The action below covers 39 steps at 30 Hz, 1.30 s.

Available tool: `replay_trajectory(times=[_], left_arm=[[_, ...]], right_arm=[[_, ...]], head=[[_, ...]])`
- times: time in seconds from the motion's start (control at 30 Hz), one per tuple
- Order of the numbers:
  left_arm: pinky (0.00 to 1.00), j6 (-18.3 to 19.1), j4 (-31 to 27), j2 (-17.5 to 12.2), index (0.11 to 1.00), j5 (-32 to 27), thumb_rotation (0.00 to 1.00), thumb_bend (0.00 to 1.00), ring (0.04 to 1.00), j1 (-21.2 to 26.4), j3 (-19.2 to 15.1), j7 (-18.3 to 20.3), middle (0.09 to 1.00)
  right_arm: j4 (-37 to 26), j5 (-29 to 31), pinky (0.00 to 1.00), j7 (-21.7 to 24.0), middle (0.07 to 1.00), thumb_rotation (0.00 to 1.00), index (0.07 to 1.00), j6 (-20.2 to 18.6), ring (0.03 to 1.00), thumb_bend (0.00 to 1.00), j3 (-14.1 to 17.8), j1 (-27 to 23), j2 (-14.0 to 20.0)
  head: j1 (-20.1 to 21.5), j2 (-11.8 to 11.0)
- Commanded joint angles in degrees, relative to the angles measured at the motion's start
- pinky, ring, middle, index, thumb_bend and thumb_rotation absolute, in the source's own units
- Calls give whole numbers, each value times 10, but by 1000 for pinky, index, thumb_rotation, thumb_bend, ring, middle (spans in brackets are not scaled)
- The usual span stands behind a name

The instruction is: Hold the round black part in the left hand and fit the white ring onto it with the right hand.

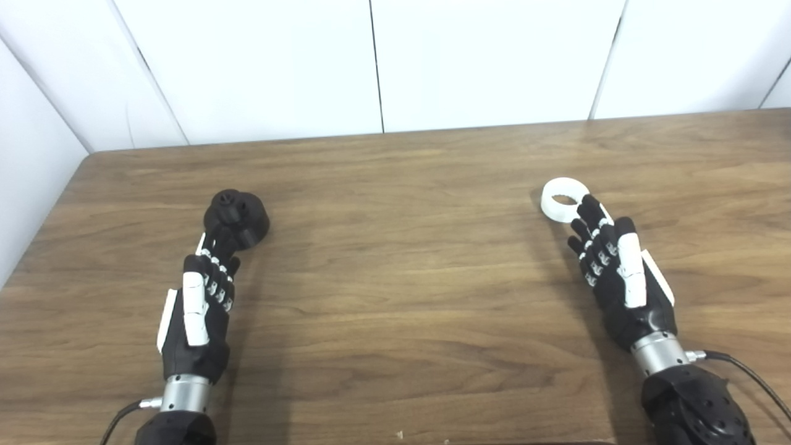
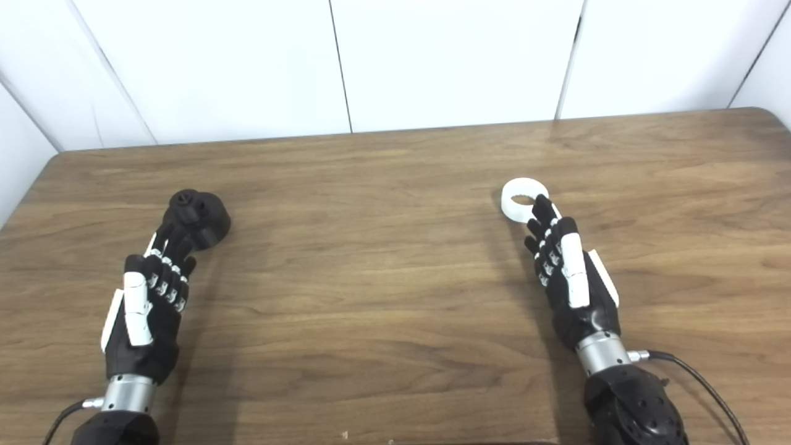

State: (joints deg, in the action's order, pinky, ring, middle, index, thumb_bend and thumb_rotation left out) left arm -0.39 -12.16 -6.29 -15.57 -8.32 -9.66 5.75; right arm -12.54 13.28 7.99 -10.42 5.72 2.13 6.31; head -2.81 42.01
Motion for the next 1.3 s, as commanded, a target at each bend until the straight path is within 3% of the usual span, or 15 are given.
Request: replay_trajectory(times=[0.0, 0.57, 0.73, 0.8, 0.93, 1.07, 1.27], left_arm=[[1000, -11, -18, -5, 985, 2, 1000, 632, 1000, -1, -4, -2, 1000], [1000, -12, -25, -3, 984, 4, 1000, 629, 1000, -8, -6, -7, 1000], [1000, -20, -30, -21, 997, 70, 999, 610, 1000, -8, 4, -13, 1000], [1000, -5, -42, -31, 1000, 90, 991, 592, 1000, -8, 3, -14, 1000], [1000, 33, -69, -51, 968, 157, 748, 663, 1000, -3, -9, -35, 994], [1000, 80, -89, -93, 960, 232, 637, 719, 1000, 12, -20, -41, 995], [1000, 139, -86, -156, 982, 259, 484, 855, 1000, 52, -32, -24, 1000]], right_arm=[[-5, 5, 1000, 2, 1000, 1000, 983, 24, 1000, 551, -1, -15, -2], [0, 7, 1000, 6, 1000, 1000, 986, 25, 1000, 550, -1, -24, 4], [-1, 6, 1000, 6, 1000, 1000, 986, 22, 1000, 546, -2, -26, 6], [0, 5, 1000, 6, 1000, 1000, 984, 23, 1000, 549, -2, -27, 6], [6, 5, 1000, 6, 1000, 1000, 983, 28, 1000, 562, -2, -31, 5], [12, 5, 1000, 10, 1000, 1000, 981, 32, 1000, 564, -4, -32, 6], [17, 2, 1000, 11, 1000, 1000, 977, 32, 1000, 580, -7, -32, 9]], head=[[-1, 0], [0, -1], [-7, 0], [-13, 0], [-21, -1], [-29, -2], [-35, -5]])
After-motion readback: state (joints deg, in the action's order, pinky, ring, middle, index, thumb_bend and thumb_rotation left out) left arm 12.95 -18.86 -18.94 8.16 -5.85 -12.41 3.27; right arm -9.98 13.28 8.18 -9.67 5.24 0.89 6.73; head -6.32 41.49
